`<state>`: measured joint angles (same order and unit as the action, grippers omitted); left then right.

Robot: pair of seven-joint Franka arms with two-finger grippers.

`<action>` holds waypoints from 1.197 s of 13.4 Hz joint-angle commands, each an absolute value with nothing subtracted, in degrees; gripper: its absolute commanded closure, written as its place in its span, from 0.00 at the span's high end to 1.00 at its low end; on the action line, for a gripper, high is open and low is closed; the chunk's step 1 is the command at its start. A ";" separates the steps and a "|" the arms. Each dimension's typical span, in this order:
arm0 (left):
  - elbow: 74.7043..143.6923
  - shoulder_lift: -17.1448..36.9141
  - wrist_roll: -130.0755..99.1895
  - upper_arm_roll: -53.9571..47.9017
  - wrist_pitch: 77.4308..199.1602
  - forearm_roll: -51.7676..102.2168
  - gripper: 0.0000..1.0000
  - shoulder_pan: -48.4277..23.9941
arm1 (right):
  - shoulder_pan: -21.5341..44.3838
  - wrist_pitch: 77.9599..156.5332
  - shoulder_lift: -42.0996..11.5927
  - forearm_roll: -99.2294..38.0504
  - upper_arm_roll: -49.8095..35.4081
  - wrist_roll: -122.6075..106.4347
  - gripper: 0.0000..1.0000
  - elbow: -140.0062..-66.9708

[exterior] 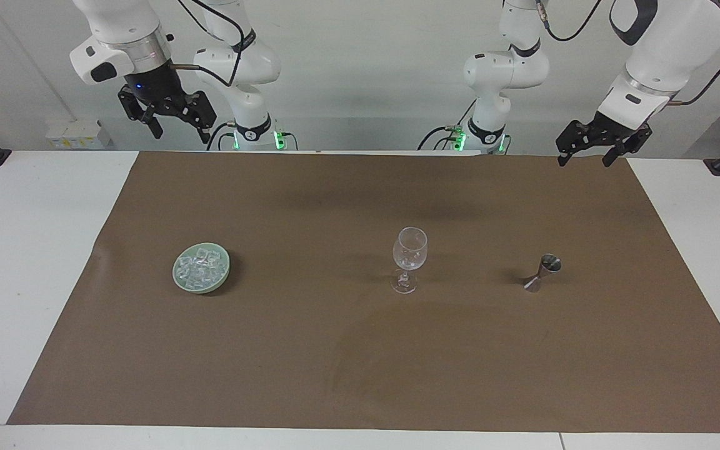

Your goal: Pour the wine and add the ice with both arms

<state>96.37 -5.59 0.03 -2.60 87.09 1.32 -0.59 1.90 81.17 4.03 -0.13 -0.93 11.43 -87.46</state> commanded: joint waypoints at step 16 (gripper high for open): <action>97.82 -7.29 -4.31 -1.76 87.01 0.70 1.00 0.00 | 2.02 81.30 5.19 0.53 -0.88 10.28 1.00 -88.86</action>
<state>96.40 -5.76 -3.65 -1.52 87.05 1.32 -0.22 1.90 81.17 4.03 -0.13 -0.93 11.43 -87.46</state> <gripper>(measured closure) 0.000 0.000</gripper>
